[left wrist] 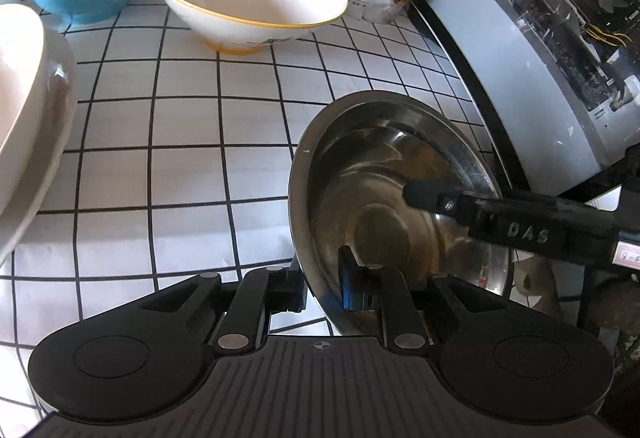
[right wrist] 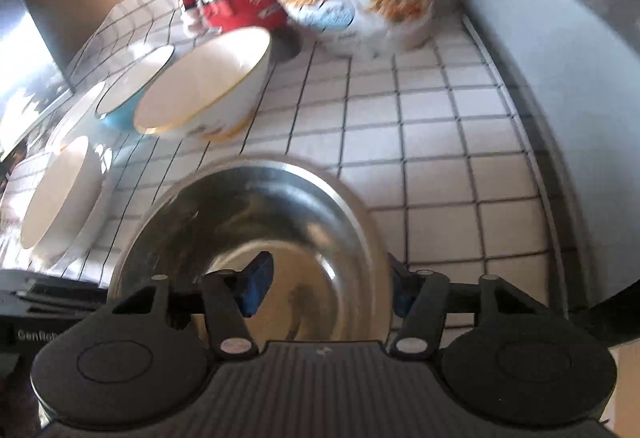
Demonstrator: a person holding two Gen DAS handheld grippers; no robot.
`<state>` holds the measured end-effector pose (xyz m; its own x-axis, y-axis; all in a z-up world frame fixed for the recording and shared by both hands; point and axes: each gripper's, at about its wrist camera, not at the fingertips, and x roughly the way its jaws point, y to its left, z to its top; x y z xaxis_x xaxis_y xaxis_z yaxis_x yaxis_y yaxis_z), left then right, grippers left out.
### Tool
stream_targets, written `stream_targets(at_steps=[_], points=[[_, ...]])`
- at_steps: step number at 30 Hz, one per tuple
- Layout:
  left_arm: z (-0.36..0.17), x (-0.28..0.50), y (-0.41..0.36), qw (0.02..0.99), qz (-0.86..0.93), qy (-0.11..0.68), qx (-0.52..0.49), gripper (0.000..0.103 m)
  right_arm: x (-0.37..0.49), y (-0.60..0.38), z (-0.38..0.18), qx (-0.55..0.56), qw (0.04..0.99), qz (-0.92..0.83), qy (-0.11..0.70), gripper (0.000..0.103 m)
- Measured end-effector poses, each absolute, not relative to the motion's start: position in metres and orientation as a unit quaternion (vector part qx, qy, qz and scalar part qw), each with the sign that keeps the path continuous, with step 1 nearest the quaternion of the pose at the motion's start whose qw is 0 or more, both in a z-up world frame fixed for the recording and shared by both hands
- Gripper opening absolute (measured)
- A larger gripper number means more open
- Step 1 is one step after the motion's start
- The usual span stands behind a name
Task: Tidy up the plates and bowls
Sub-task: 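Lift the steel bowl with the left gripper and carry it toward the white bowl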
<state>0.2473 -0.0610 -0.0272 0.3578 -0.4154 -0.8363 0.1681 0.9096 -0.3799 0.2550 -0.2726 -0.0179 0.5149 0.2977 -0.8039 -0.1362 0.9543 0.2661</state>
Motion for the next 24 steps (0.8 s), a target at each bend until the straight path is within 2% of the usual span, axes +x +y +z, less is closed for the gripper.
stream_targets(at_steps=[4, 15, 24], points=[[-0.028, 0.249, -0.061, 0.815, -0.176, 0.54, -0.117, 0.018, 0.252, -0.267, -0.017, 0.081, 0.862, 0.132, 0.482, 0.045], [-0.027, 0.249, -0.063, 0.81, -0.168, 0.55, -0.109, 0.018, 0.241, -0.268, -0.011, 0.083, 0.859, 0.126, 0.489, 0.042], [0.001, 0.231, -0.054, 0.819, -0.182, 0.534, -0.101, 0.018, 0.234, -0.259, 0.017, 0.082, 0.864, 0.134, 0.479, 0.042]])
